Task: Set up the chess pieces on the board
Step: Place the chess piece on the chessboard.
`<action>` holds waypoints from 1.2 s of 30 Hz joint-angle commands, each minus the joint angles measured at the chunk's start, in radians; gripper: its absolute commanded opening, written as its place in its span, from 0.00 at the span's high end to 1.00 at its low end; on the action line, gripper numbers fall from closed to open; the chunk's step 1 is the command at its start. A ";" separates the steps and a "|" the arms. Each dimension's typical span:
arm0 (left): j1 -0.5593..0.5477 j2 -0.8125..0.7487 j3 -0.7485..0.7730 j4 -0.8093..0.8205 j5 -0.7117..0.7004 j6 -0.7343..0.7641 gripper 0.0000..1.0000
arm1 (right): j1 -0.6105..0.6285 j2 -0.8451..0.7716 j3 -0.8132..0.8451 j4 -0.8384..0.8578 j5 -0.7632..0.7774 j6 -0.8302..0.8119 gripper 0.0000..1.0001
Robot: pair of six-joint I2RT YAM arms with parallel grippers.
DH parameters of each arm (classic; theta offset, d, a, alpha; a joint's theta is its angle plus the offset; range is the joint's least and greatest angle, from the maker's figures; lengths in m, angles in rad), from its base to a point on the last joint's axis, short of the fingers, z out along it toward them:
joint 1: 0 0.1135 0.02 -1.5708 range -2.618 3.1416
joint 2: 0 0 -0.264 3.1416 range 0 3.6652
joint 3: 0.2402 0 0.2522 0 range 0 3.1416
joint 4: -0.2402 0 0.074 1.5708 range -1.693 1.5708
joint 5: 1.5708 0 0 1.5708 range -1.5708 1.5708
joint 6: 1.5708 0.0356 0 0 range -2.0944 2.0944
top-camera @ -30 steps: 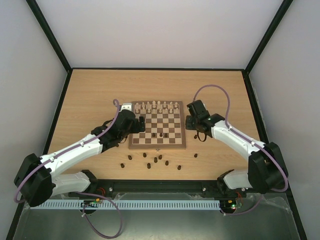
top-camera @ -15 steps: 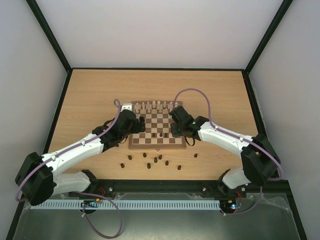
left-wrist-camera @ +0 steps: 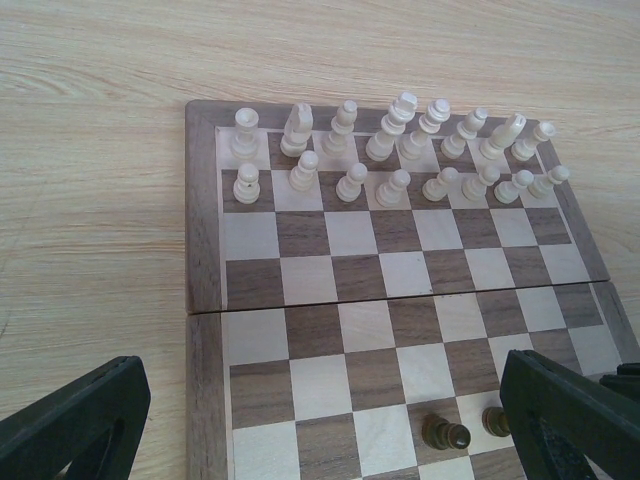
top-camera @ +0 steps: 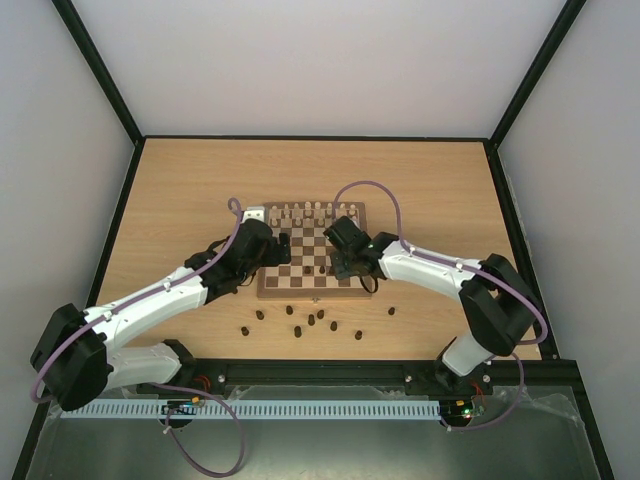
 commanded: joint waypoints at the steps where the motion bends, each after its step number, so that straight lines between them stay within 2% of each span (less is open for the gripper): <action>1: 0.007 -0.001 -0.013 0.003 -0.010 0.000 0.01 | 0.010 0.022 0.027 -0.010 0.010 -0.010 0.91; 25: 0.007 0.006 -0.011 0.000 -0.017 -0.001 0.01 | 0.032 0.031 0.029 -0.019 0.002 -0.010 0.84; 29: 0.007 0.008 -0.010 -0.001 -0.016 -0.002 0.01 | 0.032 -0.003 0.023 -0.021 0.037 0.003 0.76; 36: 0.007 0.006 -0.011 0.000 -0.012 -0.001 0.01 | 0.003 -0.094 -0.007 -0.053 0.166 0.056 0.57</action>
